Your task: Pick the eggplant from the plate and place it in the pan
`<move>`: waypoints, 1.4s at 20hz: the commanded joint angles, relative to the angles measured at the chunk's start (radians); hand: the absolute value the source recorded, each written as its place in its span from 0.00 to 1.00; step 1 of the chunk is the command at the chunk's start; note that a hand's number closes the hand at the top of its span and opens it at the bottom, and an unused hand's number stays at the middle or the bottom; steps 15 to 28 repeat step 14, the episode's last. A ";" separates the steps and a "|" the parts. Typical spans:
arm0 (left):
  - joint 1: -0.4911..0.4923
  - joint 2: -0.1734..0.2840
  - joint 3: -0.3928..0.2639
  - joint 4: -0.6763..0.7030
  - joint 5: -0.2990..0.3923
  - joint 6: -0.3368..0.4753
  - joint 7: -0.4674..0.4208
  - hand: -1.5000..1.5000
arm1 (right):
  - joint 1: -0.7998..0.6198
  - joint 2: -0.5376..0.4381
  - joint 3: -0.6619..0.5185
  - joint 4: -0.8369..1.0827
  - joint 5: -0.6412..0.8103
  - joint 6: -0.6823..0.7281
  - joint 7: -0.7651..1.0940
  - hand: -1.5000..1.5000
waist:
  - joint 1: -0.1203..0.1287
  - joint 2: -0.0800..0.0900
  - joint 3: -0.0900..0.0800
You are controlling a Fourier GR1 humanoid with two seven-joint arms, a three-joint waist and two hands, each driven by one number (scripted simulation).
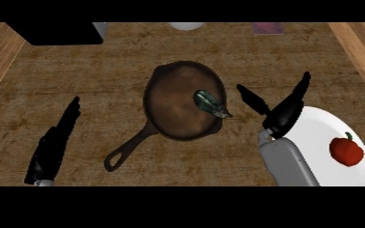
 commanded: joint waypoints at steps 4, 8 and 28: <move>0.045 0.015 -0.004 -0.110 -0.014 -0.012 0.045 0.50 | 0.428 -0.129 0.047 -0.455 0.019 0.048 0.026 0.00 | 0.004 0.001 0.000; 0.011 -0.021 0.001 0.005 -0.016 -0.013 -0.020 0.50 | 0.686 -0.161 0.099 -0.679 0.002 0.048 -0.012 0.00 | -0.002 0.005 0.000; -0.031 -0.032 0.010 -0.008 -0.038 -0.026 0.017 0.50 | 0.881 -0.272 0.036 -0.848 -0.190 0.119 -0.159 0.00 | 0.013 0.007 0.002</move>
